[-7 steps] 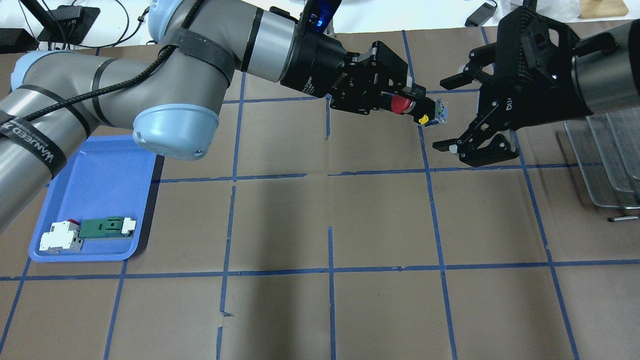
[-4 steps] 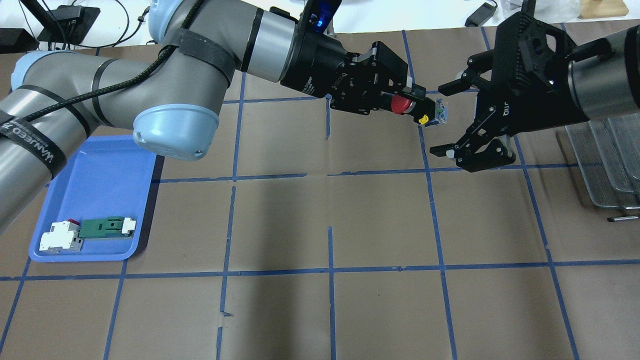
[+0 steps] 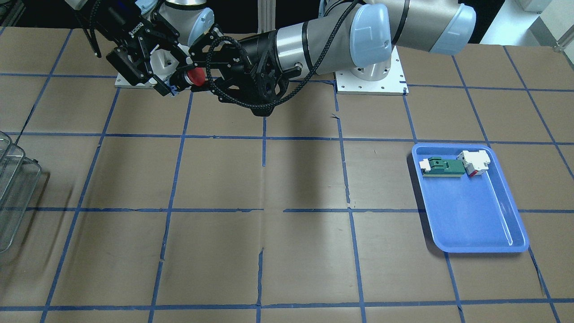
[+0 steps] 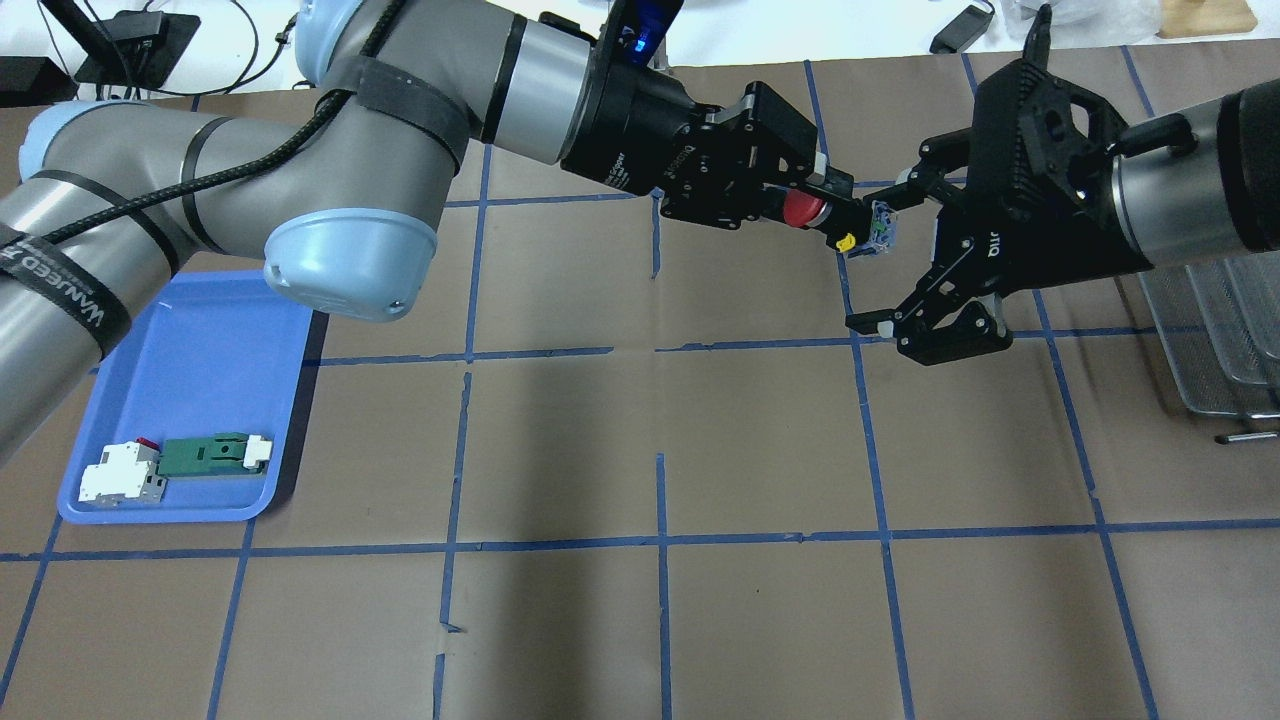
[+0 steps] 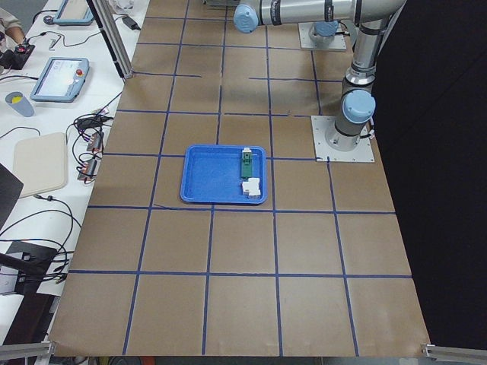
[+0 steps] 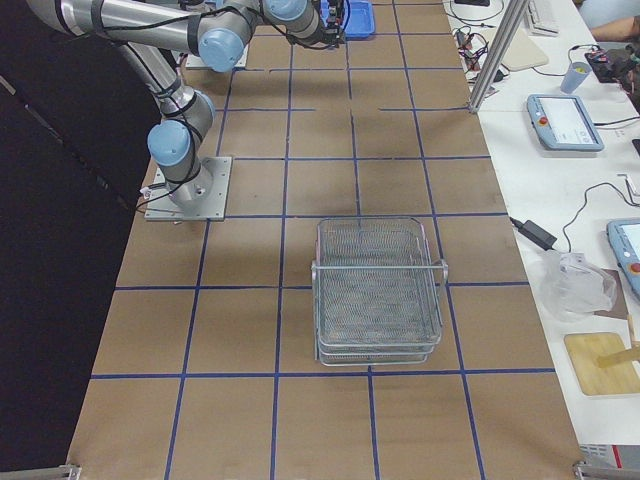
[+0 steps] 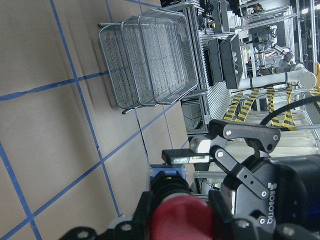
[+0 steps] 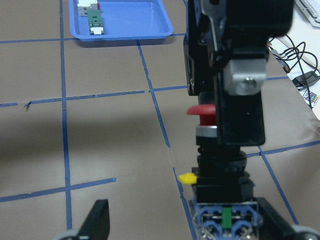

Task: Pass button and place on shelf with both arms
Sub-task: 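Align the open right gripper around the button's black body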

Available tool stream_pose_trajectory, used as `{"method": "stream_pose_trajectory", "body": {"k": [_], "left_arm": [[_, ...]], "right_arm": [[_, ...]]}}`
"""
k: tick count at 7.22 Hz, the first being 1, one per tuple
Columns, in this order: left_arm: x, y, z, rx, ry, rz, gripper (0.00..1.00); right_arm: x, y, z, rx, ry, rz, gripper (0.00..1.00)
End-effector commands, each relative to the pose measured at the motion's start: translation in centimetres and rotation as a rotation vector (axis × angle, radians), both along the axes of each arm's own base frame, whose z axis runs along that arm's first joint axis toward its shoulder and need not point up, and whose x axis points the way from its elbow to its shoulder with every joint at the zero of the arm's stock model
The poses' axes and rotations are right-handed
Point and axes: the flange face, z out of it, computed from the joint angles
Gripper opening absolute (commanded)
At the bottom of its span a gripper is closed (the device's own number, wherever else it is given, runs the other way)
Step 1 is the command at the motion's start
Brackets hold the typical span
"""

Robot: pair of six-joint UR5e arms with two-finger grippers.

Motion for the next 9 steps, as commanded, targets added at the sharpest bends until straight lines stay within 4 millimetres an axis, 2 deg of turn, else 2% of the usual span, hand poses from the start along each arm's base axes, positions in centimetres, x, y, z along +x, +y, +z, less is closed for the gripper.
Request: {"method": "stream_pose_trajectory", "body": {"k": [1, 3, 4, 6, 8, 9], "left_arm": [[0.0, 0.2, 0.2, -0.001, 0.000, 0.001, 0.00], [0.2, 0.9, 1.4, -0.016, 0.005, 0.001, 0.00], [0.2, 0.9, 1.3, -0.015, 0.005, 0.001, 0.00], [0.1, 1.0, 1.3, -0.010, 0.004, 0.000, 0.00], [-0.9, 3.8, 0.1, 0.003, -0.001, -0.032, 0.00], [-1.0, 4.0, 0.3, -0.009, 0.002, -0.035, 0.00]], "right_arm": [[0.1, 0.0, 0.5, -0.015, -0.004, 0.001, 1.00], [0.1, -0.2, 0.5, -0.029, -0.004, 0.001, 0.98], [0.1, -0.2, 0.6, -0.031, -0.006, -0.001, 0.90], [0.1, 0.0, 1.1, -0.045, -0.004, -0.009, 0.91], [0.1, 0.0, 1.3, -0.040, -0.009, -0.033, 0.92], [0.1, -0.1, 1.4, -0.050, -0.007, -0.033, 0.91]]}}
